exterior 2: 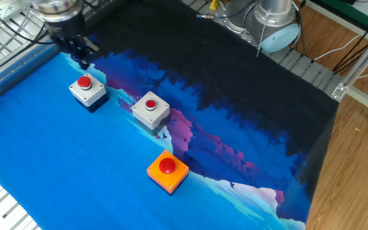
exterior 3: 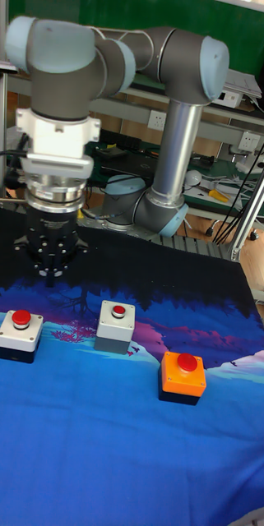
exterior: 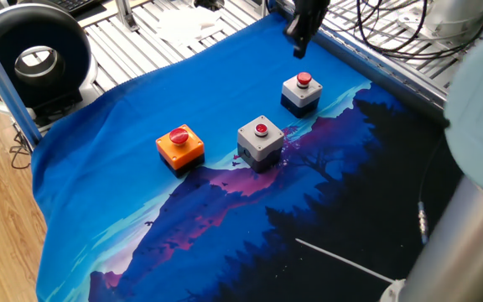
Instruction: Press three buttons from left to right in sequence
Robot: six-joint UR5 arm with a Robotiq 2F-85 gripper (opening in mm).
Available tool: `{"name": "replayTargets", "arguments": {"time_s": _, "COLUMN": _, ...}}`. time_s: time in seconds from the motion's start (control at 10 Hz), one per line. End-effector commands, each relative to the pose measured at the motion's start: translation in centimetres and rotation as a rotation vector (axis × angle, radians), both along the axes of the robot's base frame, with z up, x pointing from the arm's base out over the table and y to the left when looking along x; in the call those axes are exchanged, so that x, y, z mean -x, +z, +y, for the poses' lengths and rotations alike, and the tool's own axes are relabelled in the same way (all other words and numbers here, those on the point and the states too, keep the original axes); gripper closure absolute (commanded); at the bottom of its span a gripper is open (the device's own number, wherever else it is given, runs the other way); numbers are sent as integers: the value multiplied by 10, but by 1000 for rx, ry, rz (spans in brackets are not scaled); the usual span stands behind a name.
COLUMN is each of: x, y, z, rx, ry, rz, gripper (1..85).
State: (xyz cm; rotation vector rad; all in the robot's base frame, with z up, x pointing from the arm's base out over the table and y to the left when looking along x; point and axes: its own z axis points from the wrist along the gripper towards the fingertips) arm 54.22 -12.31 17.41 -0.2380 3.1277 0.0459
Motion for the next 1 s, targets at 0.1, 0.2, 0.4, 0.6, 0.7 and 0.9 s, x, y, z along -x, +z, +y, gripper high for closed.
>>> {"name": "replayTargets", "arguments": {"time_s": 0.1, "x": 37, "y": 3, "z": 39, "rx": -3, "ry": -39, "rz": 19, "gripper": 847}}
{"name": "replayTargets", "arguments": {"time_s": 0.2, "x": 47, "y": 4, "z": 53, "rx": -6, "ry": -63, "rz": 25, "gripper": 847}}
{"name": "replayTargets", "arguments": {"time_s": 0.4, "x": 58, "y": -3, "z": 66, "rx": -22, "ry": -80, "rz": 14, "gripper": 847}}
{"name": "replayTargets", "arguments": {"time_s": 0.6, "x": 65, "y": -8, "z": 82, "rx": -63, "ry": -86, "rz": 12, "gripper": 847}}
{"name": "replayTargets", "arguments": {"time_s": 0.7, "x": 61, "y": -13, "z": 94, "rx": -99, "ry": -98, "rz": -3, "gripper": 847}}
{"name": "replayTargets", "arguments": {"time_s": 0.9, "x": 40, "y": -25, "z": 119, "rx": -193, "ry": -113, "rz": -60, "gripper": 843}}
